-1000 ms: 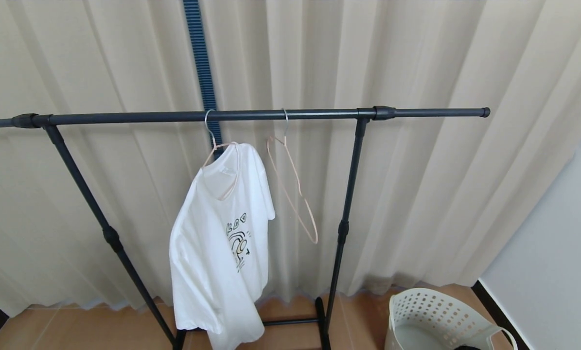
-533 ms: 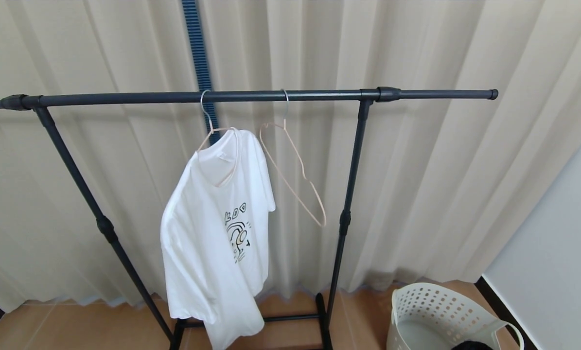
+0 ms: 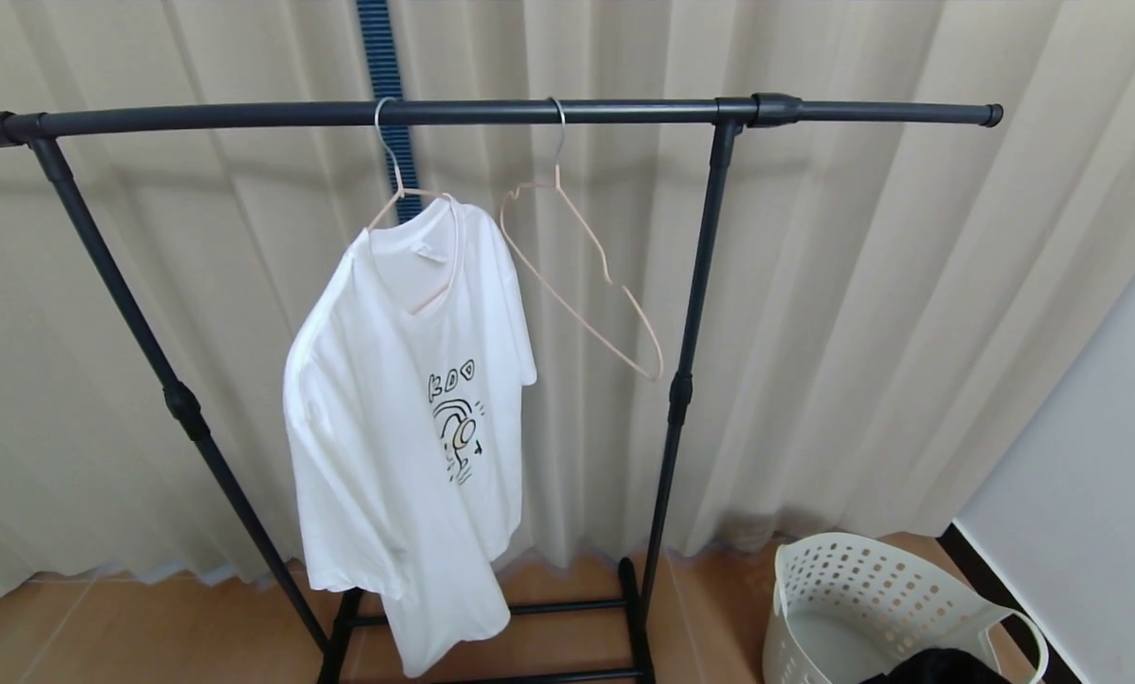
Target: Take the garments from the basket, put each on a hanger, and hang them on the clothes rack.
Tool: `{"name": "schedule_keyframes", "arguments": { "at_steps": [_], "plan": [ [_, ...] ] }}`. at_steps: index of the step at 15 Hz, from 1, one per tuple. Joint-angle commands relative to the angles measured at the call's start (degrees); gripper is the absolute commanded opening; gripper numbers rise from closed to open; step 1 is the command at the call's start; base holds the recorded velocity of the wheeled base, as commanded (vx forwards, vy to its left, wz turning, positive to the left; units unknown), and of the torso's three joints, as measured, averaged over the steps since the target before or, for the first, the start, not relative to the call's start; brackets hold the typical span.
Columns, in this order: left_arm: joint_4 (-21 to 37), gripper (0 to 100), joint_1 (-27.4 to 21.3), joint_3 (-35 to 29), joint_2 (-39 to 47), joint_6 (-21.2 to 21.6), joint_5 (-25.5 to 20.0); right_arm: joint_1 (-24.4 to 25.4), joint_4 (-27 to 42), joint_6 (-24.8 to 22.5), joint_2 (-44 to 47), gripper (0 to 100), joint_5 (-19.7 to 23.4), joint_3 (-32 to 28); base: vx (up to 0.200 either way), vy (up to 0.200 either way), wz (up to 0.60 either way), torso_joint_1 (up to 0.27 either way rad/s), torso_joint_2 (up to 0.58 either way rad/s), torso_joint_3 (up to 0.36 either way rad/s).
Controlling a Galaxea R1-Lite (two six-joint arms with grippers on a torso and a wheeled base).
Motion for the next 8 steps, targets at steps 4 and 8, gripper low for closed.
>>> {"name": "schedule_keyframes", "arguments": {
  "at_steps": [4, 8],
  "plan": [
    [0.0, 100, 0.0, 0.0, 0.1, -0.1, 0.0, 0.0, 0.0, 0.0, 0.1, 100, 0.0, 0.0, 0.0, 0.0, 0.0, -0.19, 0.53, 0.338],
    [0.0, 100, 0.0, 0.0, 0.1, -0.1, 0.0, 0.0, 0.0, 0.0, 0.1, 100, 0.0, 0.0, 0.0, 0.0, 0.0, -0.158, 0.5, 0.344]
  ]
}}
